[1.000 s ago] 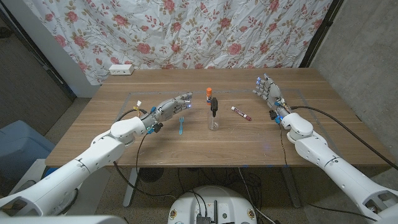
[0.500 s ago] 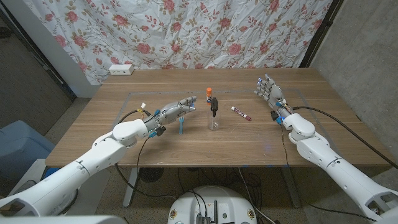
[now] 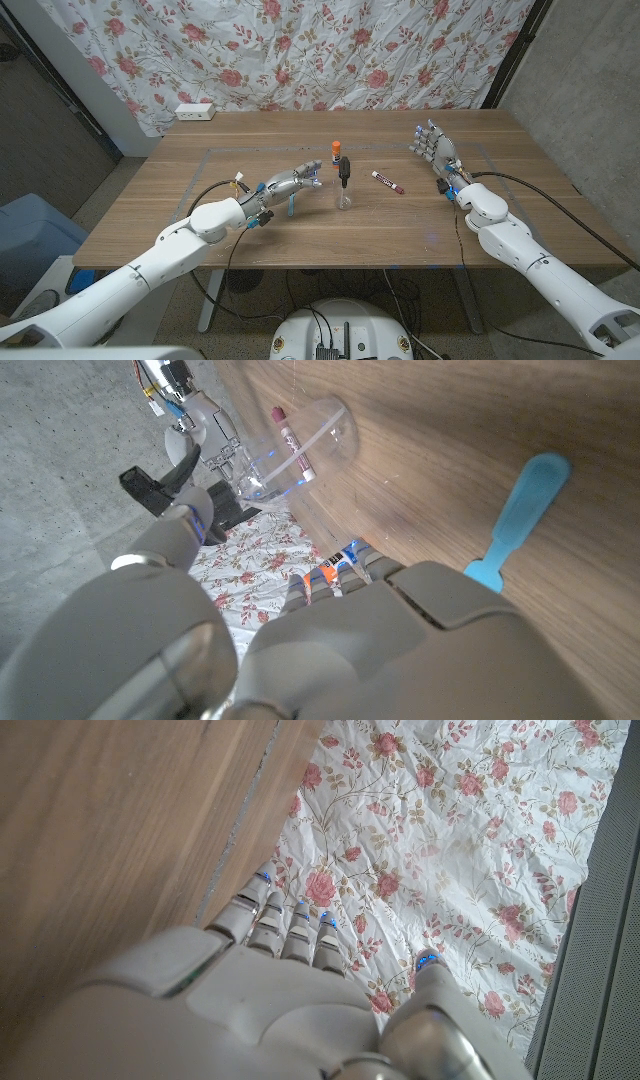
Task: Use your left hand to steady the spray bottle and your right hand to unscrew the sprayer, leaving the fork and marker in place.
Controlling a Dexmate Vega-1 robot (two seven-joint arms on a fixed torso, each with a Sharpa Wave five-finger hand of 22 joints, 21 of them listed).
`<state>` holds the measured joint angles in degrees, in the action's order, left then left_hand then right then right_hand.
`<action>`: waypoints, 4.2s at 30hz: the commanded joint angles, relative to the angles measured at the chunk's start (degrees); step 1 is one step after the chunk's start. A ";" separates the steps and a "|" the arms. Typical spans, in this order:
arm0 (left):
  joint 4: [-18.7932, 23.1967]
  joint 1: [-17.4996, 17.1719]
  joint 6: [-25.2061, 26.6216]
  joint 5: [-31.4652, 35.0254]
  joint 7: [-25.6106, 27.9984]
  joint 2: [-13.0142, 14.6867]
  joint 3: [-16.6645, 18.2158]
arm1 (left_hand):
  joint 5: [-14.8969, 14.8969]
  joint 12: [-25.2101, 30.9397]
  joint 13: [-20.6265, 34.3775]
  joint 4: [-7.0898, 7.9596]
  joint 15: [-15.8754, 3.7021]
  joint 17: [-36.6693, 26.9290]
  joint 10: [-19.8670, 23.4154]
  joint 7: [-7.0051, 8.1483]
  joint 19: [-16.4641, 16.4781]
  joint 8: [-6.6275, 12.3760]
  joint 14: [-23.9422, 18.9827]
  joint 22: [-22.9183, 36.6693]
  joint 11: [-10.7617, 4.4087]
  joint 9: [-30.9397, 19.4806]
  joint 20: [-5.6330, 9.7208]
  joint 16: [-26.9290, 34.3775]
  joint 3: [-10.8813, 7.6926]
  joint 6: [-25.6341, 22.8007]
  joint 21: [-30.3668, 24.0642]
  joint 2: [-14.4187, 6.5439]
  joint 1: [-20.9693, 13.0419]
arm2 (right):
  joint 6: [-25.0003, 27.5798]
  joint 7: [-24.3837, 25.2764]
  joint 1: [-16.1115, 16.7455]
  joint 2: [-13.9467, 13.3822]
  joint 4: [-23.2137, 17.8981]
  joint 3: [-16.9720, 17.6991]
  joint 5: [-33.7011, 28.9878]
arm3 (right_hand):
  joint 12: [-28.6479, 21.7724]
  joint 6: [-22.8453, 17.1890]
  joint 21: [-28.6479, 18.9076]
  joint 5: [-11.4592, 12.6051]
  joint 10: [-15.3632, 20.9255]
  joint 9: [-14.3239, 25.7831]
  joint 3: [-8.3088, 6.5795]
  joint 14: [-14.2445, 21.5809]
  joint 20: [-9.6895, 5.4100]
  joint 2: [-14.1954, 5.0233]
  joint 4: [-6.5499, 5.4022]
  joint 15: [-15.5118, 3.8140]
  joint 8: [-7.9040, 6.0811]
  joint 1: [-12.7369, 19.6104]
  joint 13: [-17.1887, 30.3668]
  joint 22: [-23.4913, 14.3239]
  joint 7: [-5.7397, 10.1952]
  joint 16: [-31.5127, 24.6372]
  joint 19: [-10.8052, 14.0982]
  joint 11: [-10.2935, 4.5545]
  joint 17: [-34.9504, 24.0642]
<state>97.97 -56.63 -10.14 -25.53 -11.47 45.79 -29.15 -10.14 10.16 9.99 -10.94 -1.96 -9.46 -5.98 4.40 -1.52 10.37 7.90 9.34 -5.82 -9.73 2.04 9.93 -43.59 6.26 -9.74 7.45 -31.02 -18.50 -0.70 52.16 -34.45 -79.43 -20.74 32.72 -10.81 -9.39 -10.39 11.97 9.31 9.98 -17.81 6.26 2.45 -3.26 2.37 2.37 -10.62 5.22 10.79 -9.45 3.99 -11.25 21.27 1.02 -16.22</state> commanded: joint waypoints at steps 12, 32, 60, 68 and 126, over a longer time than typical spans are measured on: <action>-3.94 -0.83 -3.31 4.14 5.13 -4.86 -2.16 | 0.01 -0.04 0.21 0.19 -2.21 -0.28 -2.49 0.23 -3.67 0.38 1.82 0.11 0.42 -0.31 6.40 -0.17 0.33 1.63 0.22 1.20 -1.41 | -0.01 -0.86 -0.42 0.07 0.65 -0.23 0.24 | -0.23 0.09 -0.27 0.34 0.11 0.23 -0.35 0.03 -0.42 -0.12 0.25 0.23 0.02 -0.76 0.08 -0.11 -0.13 -0.37 0.19 0.50 0.24; -6.96 2.46 -2.83 5.33 3.72 -7.97 -4.80 | -0.02 0.17 0.21 0.32 -1.78 -0.29 -3.51 0.18 -5.84 0.50 2.85 0.12 0.62 -0.30 6.34 -0.05 1.26 2.88 0.06 1.98 -1.73 | -0.27 -1.40 -0.34 0.05 1.41 0.01 0.81 | -0.25 0.08 -0.26 0.32 0.10 0.23 -0.41 0.07 -0.40 -0.15 0.36 0.19 -0.03 -0.94 0.08 -0.11 -0.21 -0.44 0.15 0.62 0.47; -12.08 7.76 -2.18 7.00 1.41 -11.43 -7.79 | 0.00 1.84 0.18 0.32 -2.62 -0.26 1.83 -1.01 -3.71 3.21 -2.23 0.09 0.18 -0.40 6.53 1.17 2.84 -4.37 -0.98 1.88 -4.01 | -1.20 -1.84 -0.44 -0.13 2.62 0.81 1.41 | -0.25 0.18 -0.28 0.30 0.03 0.23 -0.61 -0.01 -0.39 -0.29 0.59 0.21 -0.05 -1.11 0.08 -0.11 -0.19 -0.49 0.17 0.62 0.84; -12.93 8.60 -2.31 7.38 1.14 -12.10 -8.30 | 0.09 2.75 0.40 0.27 -2.81 -0.28 6.41 -1.58 -2.03 4.26 -5.96 0.08 0.23 -0.53 6.49 1.48 3.57 -8.07 -1.03 1.91 -5.98 | -1.44 -1.81 -0.14 -0.30 2.57 1.17 1.66 | -0.25 0.20 -0.29 0.29 0.02 0.23 -0.63 0.03 -0.38 -0.32 0.61 0.21 -0.06 -1.23 0.08 -0.11 -0.22 -0.54 0.18 0.55 0.92; -15.24 8.25 -4.69 7.76 5.53 -14.41 -7.27 | -1.16 10.89 7.64 1.10 -7.63 -3.77 34.54 -2.59 16.24 18.30 -35.73 0.56 -2.79 -4.90 3.57 8.84 13.05 -28.88 -2.65 -3.68 -23.58 | -1.03 0.15 1.46 -0.64 0.62 1.78 1.41 | -0.28 0.01 -0.33 0.27 0.01 0.24 -1.00 0.07 -0.14 -0.66 0.91 0.31 -0.16 -1.45 0.08 -0.11 -0.39 -0.69 0.37 0.63 1.39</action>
<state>83.14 -48.15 -13.75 -17.89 -7.25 31.67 -37.03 -11.06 20.50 17.17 -9.82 -2.67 -12.93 27.74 1.95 14.12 28.19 -27.04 9.76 -8.60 -14.26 2.31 18.32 -31.03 -22.04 -12.09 4.30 -54.13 -19.50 -1.08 53.85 -35.34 -78.74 -18.87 34.55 -10.81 -9.40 -10.39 11.97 9.10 9.98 -18.60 6.25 2.46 -3.25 3.16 2.36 -10.62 4.01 10.65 -9.45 4.00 -11.68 21.27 1.23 -14.69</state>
